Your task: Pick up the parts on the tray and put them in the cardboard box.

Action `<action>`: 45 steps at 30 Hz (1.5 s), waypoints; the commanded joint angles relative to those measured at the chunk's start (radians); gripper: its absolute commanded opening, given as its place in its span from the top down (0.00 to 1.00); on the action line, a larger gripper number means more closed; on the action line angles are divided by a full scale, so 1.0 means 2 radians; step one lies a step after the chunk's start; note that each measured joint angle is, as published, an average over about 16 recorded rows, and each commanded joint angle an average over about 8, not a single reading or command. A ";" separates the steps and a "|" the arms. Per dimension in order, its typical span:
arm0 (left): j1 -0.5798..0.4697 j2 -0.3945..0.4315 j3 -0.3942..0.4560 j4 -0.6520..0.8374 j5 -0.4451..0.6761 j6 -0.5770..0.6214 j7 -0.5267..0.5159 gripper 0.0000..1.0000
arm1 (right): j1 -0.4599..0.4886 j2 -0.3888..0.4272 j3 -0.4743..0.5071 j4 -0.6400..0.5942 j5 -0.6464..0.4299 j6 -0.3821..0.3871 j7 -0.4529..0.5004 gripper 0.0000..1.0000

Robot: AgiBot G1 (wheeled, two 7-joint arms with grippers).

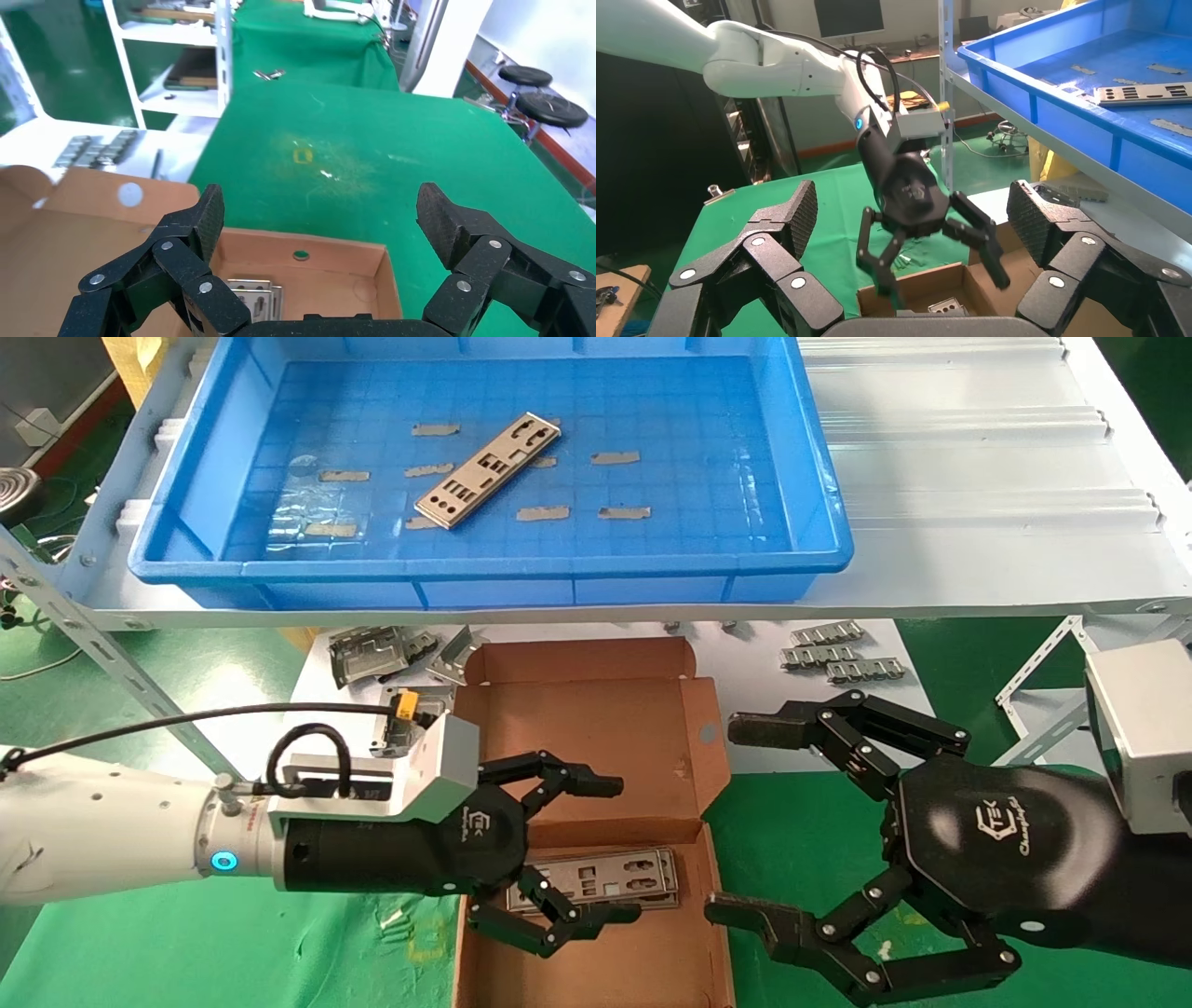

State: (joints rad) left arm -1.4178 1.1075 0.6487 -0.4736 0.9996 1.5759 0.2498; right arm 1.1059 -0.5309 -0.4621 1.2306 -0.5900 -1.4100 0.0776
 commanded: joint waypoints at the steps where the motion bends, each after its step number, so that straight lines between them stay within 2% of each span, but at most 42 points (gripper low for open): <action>1: 0.007 -0.010 -0.008 -0.017 -0.006 -0.002 -0.009 0.00 | 0.000 0.000 0.000 0.000 0.000 0.000 0.000 0.00; 45: 0.162 -0.234 -0.174 -0.382 -0.127 -0.038 -0.206 0.00 | 0.000 0.000 0.000 0.000 0.000 0.000 0.000 0.00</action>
State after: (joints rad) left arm -1.0975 0.6444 0.3043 -1.2303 0.7485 1.5014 -0.1576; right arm 1.1059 -0.5308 -0.4621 1.2305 -0.5900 -1.4100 0.0775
